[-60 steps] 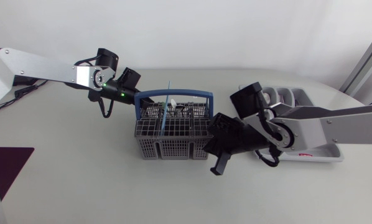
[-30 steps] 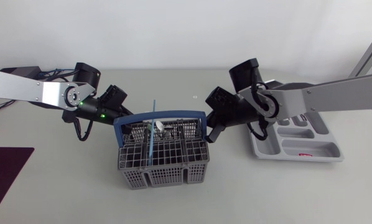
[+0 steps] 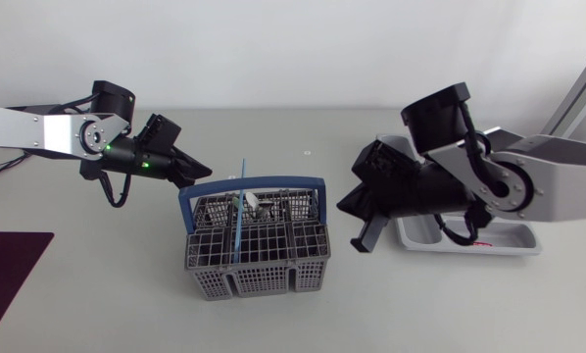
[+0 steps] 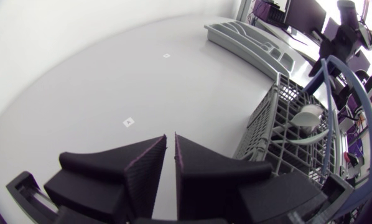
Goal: Unload the cutlery basket into the drawer organizer.
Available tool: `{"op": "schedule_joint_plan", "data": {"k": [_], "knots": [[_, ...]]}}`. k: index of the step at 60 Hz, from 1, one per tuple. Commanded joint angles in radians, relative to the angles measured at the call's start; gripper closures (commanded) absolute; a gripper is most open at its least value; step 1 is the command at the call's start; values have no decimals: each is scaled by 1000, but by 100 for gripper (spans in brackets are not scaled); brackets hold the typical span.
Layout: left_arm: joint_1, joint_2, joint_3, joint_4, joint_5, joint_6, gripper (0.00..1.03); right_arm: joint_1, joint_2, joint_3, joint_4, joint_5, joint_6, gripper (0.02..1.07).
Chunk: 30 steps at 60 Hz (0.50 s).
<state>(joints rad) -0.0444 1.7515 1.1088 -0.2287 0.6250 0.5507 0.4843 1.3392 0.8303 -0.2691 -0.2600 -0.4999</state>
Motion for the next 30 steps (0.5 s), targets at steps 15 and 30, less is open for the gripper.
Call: {"op": "schedule_joint_plan", "data": {"k": [15,30], "knots": [[140,42,192,-225,120,173,70,244,-250,-115,-186,4,93,101],[109,171,214,-235,134,235,70,295,-181,-188,-119,-13,77,101]]}}
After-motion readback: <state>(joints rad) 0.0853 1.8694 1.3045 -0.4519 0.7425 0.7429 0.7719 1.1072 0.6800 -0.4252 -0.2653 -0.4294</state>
